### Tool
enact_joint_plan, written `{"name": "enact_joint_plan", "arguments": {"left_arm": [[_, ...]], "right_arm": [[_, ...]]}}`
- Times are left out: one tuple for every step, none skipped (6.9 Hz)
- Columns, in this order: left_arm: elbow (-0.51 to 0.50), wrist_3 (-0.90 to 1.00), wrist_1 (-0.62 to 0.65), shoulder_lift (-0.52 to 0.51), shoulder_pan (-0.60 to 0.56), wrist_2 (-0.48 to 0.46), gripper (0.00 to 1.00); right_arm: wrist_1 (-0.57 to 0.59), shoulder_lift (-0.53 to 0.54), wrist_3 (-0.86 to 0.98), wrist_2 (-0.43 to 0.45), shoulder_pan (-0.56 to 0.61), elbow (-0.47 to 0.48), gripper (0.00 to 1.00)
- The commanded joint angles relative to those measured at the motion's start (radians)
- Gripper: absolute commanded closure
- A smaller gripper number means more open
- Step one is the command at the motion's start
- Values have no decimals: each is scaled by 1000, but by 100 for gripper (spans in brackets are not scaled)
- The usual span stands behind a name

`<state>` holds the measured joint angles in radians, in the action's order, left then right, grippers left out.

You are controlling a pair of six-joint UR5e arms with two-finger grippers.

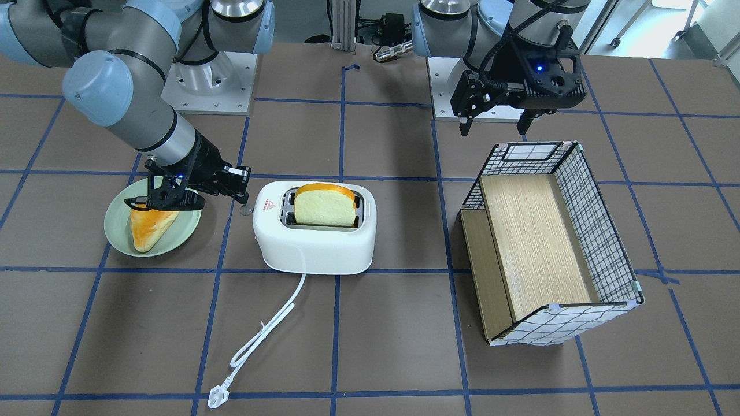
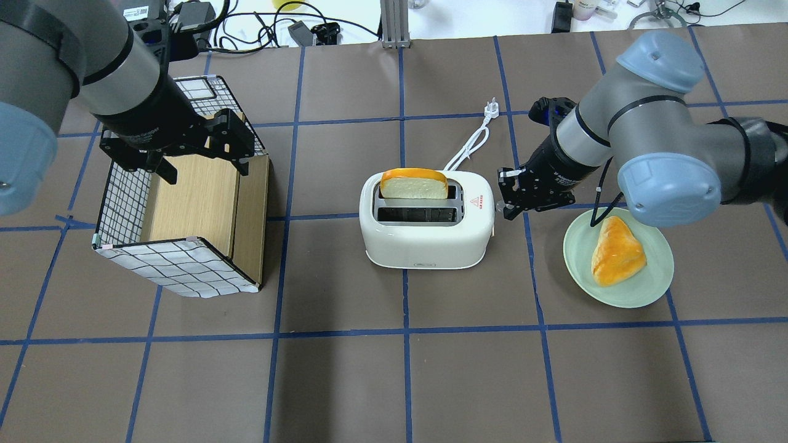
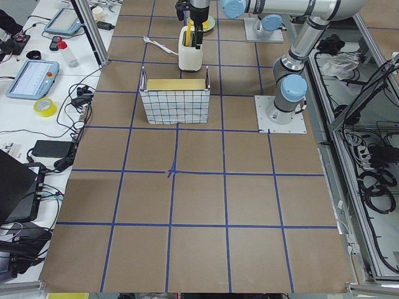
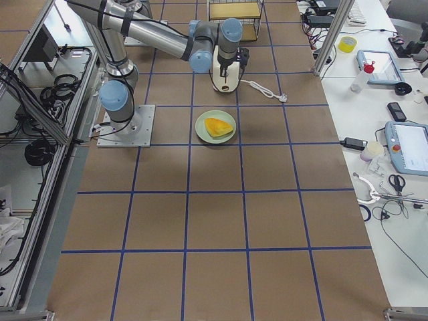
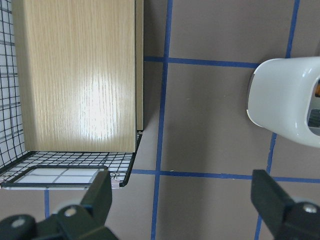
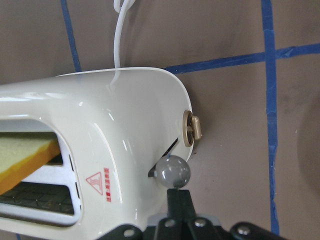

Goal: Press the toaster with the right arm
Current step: 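Press the toaster lever down with the right gripper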

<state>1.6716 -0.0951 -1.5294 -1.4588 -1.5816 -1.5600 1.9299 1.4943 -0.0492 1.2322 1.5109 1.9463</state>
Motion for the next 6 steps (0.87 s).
{"name": "enact_joint_plan", "arguments": {"left_arm": [[-1, 0, 0, 0, 0, 1, 0], [0, 0, 0, 0, 0, 1, 0], [-1, 0, 0, 0, 0, 0, 0], [-1, 0, 0, 0, 0, 1, 0], [0, 0, 0, 0, 0, 1, 0], [0, 0, 0, 0, 0, 1, 0]], "right_arm": [[21, -23, 2, -2, 0, 5, 100], [30, -29, 3, -3, 0, 6, 100], [44, -41, 3, -2, 0, 6, 100], [46, -49, 3, -2, 0, 6, 100], [47, -49, 5, -3, 0, 6, 100], [47, -58, 5, -2, 0, 6, 100]]}}
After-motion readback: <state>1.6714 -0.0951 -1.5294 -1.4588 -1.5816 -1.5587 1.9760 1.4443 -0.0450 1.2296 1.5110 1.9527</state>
